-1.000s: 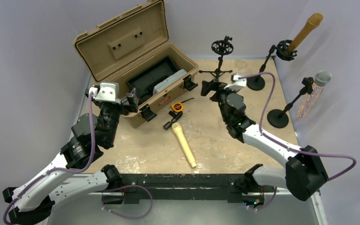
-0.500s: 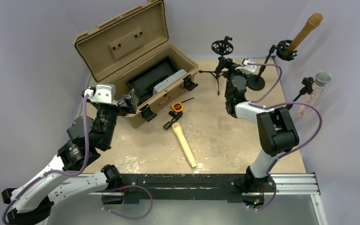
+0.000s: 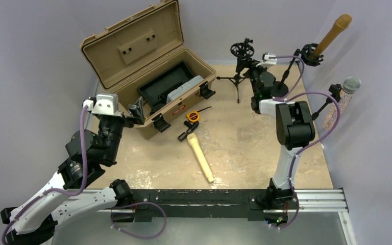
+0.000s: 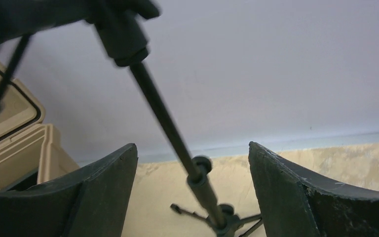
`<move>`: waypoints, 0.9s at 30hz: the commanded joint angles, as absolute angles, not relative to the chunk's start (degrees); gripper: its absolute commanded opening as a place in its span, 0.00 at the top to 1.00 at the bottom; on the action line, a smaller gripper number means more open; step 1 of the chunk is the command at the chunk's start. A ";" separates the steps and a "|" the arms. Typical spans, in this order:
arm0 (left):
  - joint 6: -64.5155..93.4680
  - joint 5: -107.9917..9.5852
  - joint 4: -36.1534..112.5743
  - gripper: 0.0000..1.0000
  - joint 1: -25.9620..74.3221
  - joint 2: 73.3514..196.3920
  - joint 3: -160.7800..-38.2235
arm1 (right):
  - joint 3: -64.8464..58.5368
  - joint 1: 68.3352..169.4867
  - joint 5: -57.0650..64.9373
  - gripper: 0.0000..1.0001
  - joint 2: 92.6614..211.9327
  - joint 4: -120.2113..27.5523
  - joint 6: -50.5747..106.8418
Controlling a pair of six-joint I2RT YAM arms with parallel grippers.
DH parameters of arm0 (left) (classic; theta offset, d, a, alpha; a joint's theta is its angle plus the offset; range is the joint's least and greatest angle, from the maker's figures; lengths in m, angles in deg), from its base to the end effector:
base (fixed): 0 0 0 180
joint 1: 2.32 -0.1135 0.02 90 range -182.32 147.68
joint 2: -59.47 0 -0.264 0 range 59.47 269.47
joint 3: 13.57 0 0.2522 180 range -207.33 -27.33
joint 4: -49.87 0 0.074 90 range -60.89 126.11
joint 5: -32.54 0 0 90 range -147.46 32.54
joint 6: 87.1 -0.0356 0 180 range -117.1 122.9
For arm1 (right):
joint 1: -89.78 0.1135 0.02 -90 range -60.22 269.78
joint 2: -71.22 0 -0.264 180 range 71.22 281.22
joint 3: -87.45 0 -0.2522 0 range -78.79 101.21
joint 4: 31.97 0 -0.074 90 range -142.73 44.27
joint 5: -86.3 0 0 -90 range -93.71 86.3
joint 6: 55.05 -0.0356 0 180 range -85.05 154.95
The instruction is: Remove the microphone from the stand
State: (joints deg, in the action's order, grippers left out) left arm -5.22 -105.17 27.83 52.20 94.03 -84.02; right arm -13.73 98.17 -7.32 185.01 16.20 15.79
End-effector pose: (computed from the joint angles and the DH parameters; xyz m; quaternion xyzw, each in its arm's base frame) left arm 0.0807 -0.0678 0.4346 0.0212 0.6473 -0.0544 0.7600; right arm 0.4354 0.0619 0.2355 0.0829 0.6158 0.1675 0.7654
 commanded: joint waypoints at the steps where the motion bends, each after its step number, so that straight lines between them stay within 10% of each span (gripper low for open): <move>1: -5.28 -104.83 28.90 0.09 52.44 93.57 -85.87 | -7.07 95.33 3.65 0.21 187.41 17.55 13.96; 16: -5.33 -104.95 28.82 0.11 52.59 94.45 -85.82 | 6.90 93.75 12.94 0.37 197.12 10.80 14.66; 27: -4.93 -104.80 28.67 0.12 52.52 94.26 -85.87 | 1.21 93.69 10.58 0.79 193.25 11.95 14.80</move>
State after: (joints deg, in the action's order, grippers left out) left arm -5.20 -105.17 27.81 52.20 94.10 -84.06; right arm 4.54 94.06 12.70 198.02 10.27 14.50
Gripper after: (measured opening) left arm 0.888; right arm 0.263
